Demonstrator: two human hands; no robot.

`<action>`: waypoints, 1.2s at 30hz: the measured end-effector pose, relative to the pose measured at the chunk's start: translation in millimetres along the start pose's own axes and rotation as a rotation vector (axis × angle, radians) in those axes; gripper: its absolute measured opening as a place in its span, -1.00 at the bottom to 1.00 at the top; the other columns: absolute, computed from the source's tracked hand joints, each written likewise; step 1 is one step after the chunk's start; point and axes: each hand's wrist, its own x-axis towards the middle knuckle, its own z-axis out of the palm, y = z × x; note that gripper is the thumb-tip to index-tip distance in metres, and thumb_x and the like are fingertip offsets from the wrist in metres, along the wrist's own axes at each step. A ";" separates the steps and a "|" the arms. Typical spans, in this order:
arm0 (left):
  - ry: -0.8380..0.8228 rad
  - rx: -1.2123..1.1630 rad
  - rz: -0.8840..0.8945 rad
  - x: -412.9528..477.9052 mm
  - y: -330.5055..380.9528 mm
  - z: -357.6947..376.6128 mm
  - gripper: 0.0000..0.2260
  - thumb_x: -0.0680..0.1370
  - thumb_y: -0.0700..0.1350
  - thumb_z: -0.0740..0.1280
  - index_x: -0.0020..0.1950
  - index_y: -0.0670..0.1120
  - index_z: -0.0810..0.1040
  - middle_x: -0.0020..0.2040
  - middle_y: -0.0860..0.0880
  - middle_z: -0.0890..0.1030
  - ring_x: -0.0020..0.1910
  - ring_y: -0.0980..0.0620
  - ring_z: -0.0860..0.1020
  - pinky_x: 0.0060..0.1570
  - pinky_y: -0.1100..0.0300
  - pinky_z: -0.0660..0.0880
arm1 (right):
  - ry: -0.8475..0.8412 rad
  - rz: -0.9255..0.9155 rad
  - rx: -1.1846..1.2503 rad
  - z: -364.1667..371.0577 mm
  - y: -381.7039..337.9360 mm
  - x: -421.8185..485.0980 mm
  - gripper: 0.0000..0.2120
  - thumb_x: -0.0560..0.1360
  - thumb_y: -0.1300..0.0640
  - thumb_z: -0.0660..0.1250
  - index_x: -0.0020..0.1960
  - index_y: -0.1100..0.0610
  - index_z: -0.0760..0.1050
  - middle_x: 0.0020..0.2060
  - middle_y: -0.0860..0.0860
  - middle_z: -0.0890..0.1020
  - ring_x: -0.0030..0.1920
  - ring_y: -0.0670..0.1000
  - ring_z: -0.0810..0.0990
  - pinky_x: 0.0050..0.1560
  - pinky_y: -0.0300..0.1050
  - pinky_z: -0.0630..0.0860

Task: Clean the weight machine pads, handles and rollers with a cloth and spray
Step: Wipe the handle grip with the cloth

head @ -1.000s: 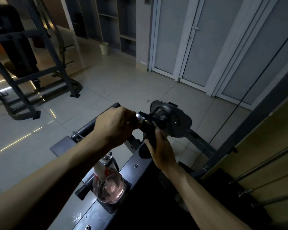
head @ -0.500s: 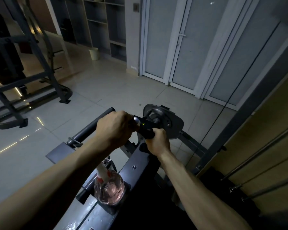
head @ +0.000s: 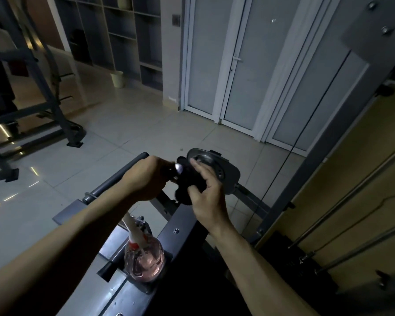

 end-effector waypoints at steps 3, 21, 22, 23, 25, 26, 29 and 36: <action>-0.047 -0.032 -0.032 -6.0 -7.7 -6.6 -0.69 0.68 -0.23 0.24 0.40 -0.06 0.56 0.15 -0.04 0.64 0.08 -0.09 0.63 0.09 -0.05 0.60 | 0.070 0.383 -0.199 4.0 34.2 0.7 -0.47 0.58 0.33 0.31 0.50 -0.01 0.45 0.43 -0.03 0.52 0.43 -0.05 0.48 0.42 -0.16 0.42; -0.073 -0.772 0.118 -11.0 4.7 -51.9 -0.47 0.52 -0.34 0.45 0.41 0.03 0.44 0.26 0.11 0.60 0.24 0.06 0.63 0.16 0.19 0.59 | 0.123 -0.015 -0.029 7.2 -99.7 43.9 -0.87 0.54 0.22 0.44 0.06 0.07 0.59 -0.01 0.03 0.68 -0.03 0.04 0.69 -0.10 -0.02 0.67; -0.079 -0.717 0.089 -6.9 0.1 -51.5 -0.49 0.54 -0.33 0.44 0.43 0.00 0.44 0.31 0.07 0.57 0.31 0.00 0.57 0.28 0.12 0.53 | 0.065 -0.134 -0.268 5.5 -83.8 42.7 -0.81 0.54 0.23 0.41 0.12 0.03 0.60 0.05 -0.01 0.64 0.04 -0.01 0.64 -0.03 -0.12 0.61; -0.074 -0.675 0.059 -2.3 -6.3 -50.5 -0.52 0.56 -0.31 0.41 0.45 -0.06 0.45 0.36 0.02 0.54 0.36 -0.04 0.54 0.36 0.07 0.48 | -0.055 -0.228 -0.510 5.8 -66.2 41.2 -0.73 0.55 0.24 0.37 0.21 0.02 0.58 0.11 -0.02 0.59 0.10 -0.01 0.58 0.03 -0.14 0.57; -0.031 -0.626 0.000 4.8 -18.8 -45.9 -0.58 0.60 -0.30 0.37 0.46 -0.16 0.46 0.43 -0.09 0.52 0.36 -0.04 0.54 0.32 0.16 0.49 | -0.288 -0.310 -0.769 10.7 -36.6 39.4 -0.69 0.54 0.26 0.31 0.25 0.05 0.51 0.15 0.00 0.50 0.12 0.10 0.55 0.06 0.04 0.57; -0.002 -0.615 -0.015 7.1 -22.3 -43.1 -0.61 0.62 -0.29 0.36 0.45 -0.18 0.48 0.42 -0.10 0.53 0.30 0.00 0.57 0.20 0.29 0.52 | -0.314 -0.321 -0.778 13.5 -27.5 42.1 -0.75 0.54 0.26 0.30 0.19 0.07 0.49 0.11 0.01 0.50 0.08 0.14 0.55 -0.01 0.09 0.54; 0.080 -0.609 -0.046 12.9 -30.4 -33.3 -0.68 0.63 -0.27 0.36 0.38 -0.18 0.56 0.25 -0.08 0.63 -0.03 0.18 0.62 -0.20 0.46 0.54 | -0.298 -0.266 -0.738 27.3 -25.4 58.4 -0.94 0.56 0.23 0.27 0.01 0.12 0.48 -0.09 0.05 0.58 -0.11 0.14 0.57 -0.19 0.04 0.44; 0.132 -0.673 -0.137 11.4 -43.8 -26.9 -0.76 0.65 -0.24 0.34 0.30 -0.13 0.63 0.15 -0.06 0.68 -0.05 0.14 0.61 -0.18 0.44 0.49 | -0.106 0.307 0.164 40.1 -23.3 60.5 -0.81 0.68 0.07 0.27 0.21 0.11 0.59 0.05 0.12 0.72 0.07 0.09 0.72 0.10 0.03 0.67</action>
